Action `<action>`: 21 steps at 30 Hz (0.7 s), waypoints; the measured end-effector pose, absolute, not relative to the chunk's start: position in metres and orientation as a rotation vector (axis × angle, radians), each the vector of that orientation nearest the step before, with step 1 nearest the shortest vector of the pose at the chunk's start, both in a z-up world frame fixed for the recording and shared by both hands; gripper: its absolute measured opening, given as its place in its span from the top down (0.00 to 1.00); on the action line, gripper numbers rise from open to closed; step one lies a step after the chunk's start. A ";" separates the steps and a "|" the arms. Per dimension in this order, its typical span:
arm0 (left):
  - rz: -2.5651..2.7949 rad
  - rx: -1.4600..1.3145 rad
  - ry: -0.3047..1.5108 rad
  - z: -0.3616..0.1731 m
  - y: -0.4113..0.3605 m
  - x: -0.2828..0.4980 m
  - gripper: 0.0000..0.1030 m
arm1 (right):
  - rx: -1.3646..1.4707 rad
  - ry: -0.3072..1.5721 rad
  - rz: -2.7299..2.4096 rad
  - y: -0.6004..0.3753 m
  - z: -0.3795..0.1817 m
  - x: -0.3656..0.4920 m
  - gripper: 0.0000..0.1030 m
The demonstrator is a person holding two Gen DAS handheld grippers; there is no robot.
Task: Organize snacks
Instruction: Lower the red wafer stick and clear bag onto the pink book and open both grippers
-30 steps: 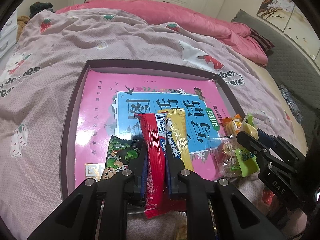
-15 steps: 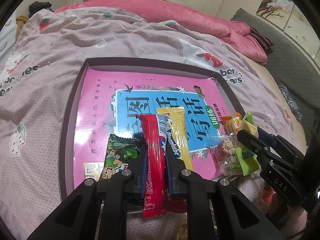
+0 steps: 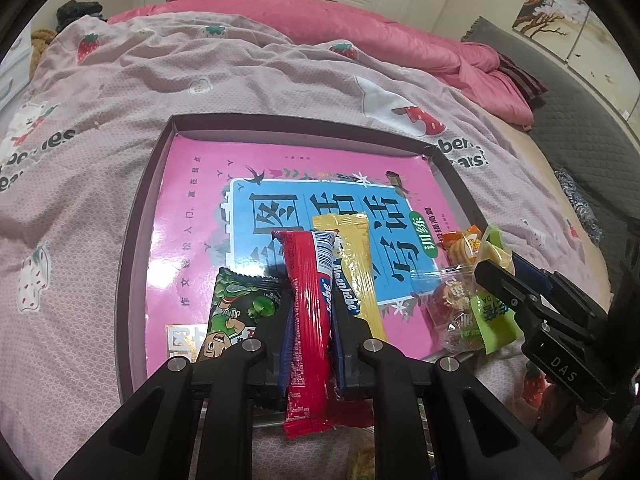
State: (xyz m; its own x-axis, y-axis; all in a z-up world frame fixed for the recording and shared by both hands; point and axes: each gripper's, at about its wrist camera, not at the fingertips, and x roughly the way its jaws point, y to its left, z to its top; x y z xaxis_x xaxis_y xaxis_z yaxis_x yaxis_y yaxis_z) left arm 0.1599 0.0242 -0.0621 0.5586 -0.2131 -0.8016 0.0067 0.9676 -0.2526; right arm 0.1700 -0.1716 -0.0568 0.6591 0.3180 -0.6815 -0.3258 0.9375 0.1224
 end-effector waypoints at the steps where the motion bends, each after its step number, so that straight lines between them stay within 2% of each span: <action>1: -0.132 -0.232 0.971 -0.062 0.024 0.160 0.84 | -0.009 0.770 0.364 -0.172 -0.057 0.170 0.57; 13: -0.138 -0.237 0.962 -0.057 0.024 0.158 0.78 | 0.006 0.756 0.362 -0.175 -0.053 0.169 0.56; 15: -0.139 -0.237 0.959 -0.056 0.025 0.158 0.76 | 0.008 0.750 0.360 -0.175 -0.051 0.168 0.56; 19: -0.146 -0.245 0.957 -0.054 0.025 0.158 0.62 | 0.008 0.749 0.358 -0.175 -0.051 0.168 0.56; 21: -0.147 -0.247 0.954 -0.053 0.026 0.157 0.61 | 0.009 0.746 0.358 -0.176 -0.050 0.167 0.56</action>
